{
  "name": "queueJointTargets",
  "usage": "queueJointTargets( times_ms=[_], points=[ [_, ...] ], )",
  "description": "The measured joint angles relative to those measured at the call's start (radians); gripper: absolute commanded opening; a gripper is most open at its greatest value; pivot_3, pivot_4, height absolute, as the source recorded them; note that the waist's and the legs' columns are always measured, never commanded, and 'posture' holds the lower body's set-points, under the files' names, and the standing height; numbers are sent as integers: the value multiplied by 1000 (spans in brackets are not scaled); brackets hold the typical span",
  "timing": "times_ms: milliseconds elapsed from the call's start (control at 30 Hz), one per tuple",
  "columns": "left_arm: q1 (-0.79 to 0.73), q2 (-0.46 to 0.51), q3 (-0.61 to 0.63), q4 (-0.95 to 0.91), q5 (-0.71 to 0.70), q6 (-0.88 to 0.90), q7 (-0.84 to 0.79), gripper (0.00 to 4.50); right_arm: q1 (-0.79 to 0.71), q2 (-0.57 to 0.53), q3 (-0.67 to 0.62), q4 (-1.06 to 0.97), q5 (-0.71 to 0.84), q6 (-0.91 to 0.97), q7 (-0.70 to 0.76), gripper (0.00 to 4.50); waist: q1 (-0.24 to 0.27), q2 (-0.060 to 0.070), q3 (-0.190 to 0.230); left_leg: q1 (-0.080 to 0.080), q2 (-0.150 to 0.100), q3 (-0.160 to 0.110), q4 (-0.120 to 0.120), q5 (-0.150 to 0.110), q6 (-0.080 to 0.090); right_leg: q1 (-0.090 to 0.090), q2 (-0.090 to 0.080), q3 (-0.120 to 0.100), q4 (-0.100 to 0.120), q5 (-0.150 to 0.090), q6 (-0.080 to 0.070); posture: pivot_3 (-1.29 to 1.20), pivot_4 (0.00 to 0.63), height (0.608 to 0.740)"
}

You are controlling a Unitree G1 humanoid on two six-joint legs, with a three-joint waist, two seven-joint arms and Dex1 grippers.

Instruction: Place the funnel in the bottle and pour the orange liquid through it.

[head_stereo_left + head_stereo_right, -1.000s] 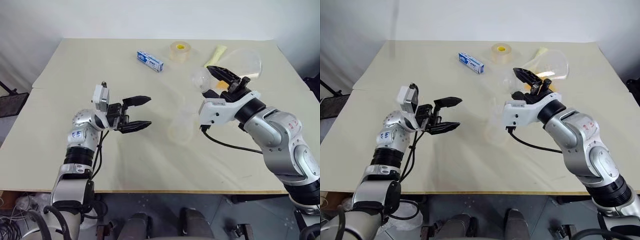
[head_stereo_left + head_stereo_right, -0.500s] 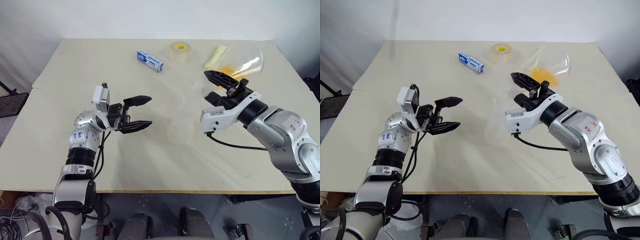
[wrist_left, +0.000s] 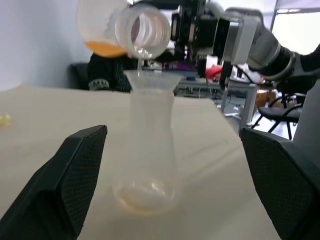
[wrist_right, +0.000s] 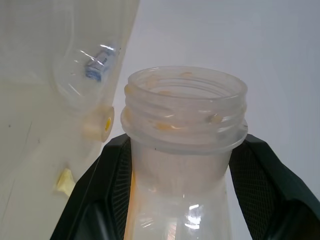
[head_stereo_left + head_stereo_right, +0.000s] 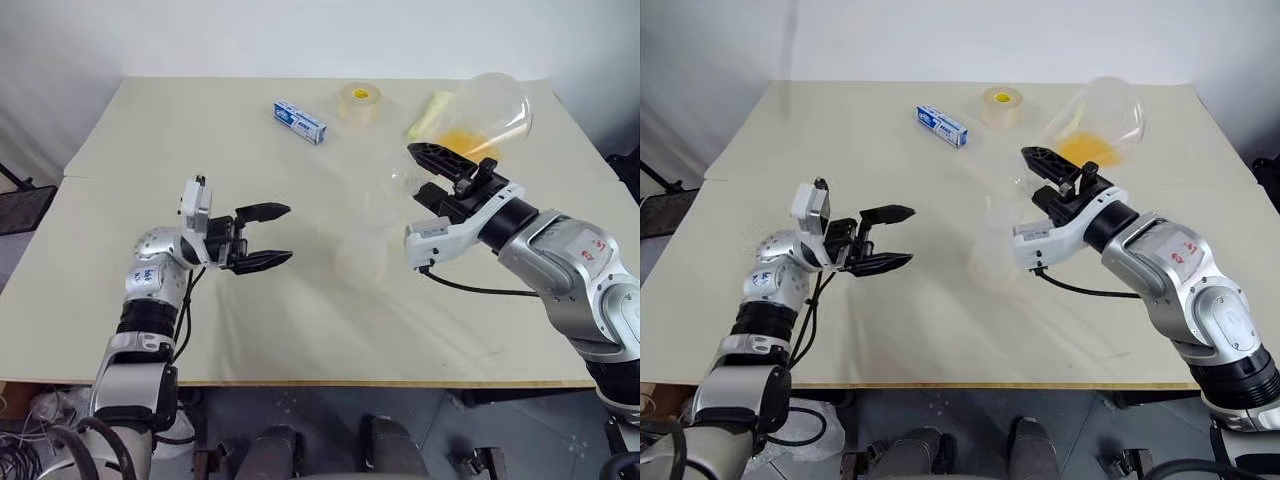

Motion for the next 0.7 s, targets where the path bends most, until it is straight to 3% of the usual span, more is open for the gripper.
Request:
queueJointTargets(
  times_ms=[700],
  points=[
    [17, -15, -9, -9, 0, 4, 0, 4500, -23, 1, 0, 60, -63, -111, -16, 2423, -1, 0, 0, 0, 0, 0, 0, 0, 0, 0, 0, 0, 0, 0, 0, 0, 150, 740]
  ],
)
